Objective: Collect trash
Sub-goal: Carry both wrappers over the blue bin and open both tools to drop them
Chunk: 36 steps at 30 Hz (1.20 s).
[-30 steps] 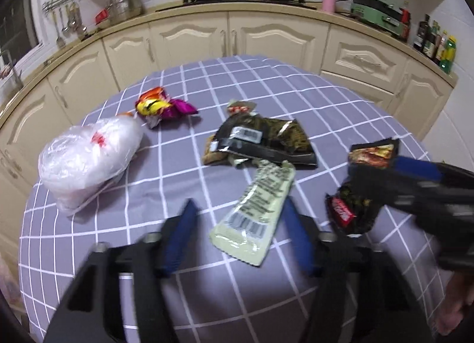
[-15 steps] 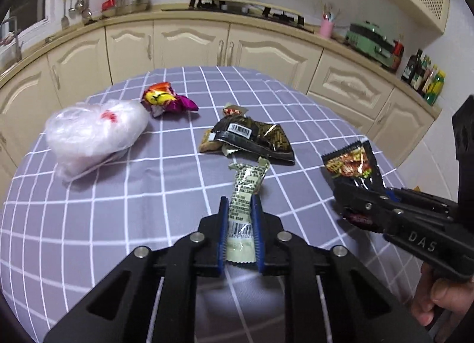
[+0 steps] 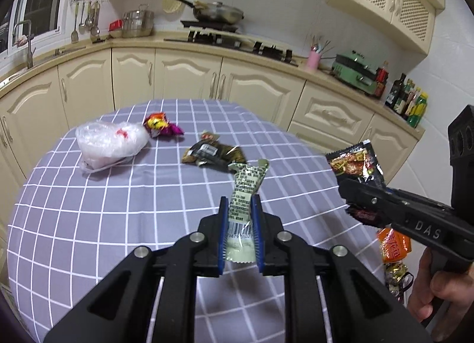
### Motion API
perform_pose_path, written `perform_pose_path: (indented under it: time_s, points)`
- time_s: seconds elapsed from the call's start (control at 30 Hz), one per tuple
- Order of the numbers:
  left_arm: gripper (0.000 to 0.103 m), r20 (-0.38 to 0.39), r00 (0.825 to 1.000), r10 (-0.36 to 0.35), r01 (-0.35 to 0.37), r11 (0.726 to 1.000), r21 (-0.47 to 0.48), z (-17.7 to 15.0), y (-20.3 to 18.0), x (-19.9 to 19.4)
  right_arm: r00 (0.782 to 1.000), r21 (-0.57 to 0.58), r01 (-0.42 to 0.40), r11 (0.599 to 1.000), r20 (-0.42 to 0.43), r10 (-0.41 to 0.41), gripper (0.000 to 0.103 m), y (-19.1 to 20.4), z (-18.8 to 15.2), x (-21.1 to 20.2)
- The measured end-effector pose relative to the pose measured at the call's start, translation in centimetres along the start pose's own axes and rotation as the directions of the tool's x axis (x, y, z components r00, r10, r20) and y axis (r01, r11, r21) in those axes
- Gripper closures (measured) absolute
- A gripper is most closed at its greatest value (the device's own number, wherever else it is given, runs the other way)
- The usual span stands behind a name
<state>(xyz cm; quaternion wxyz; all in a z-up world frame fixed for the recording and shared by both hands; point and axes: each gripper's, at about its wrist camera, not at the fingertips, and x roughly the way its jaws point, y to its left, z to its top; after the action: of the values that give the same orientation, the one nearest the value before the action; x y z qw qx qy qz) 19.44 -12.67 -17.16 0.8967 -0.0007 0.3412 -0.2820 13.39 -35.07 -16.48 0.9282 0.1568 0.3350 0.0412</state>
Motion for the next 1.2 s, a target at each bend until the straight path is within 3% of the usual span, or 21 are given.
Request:
perform_pose_path:
  time_s: [0.4, 0.7, 0.97, 1.2]
  points:
    - [0.088, 0.073, 0.996, -0.058, 0.055, 0.998, 0.042, 1.1, -5.8, -2.7, 0.995, 0.014, 0.053, 0.998, 0.086, -0.054, 0.086, -3.7, -0.1, -5.8]
    - [0.088, 0.058, 0.988, -0.141, 0.135, 0.986, 0.095, 1.0, -12.1, -1.9, 0.979, 0.069, 0.137, 0.988, 0.141, -0.145, 0.086, -8.8, -1.1, -10.5]
    - [0.088, -0.026, 0.969, -0.244, 0.245, 0.956, 0.16, -1.4, -19.8, 1.1, 0.949, 0.189, 0.249, 0.95, 0.146, -0.278, 0.086, -16.3, -3.9, -15.3]
    - [0.088, -0.176, 0.939, -0.295, 0.329, 0.92, 0.214, -5.6, -26.4, 6.3, 0.927, 0.316, 0.346, 0.883, 0.031, -0.374, 0.086, -24.3, -9.0, -16.1]
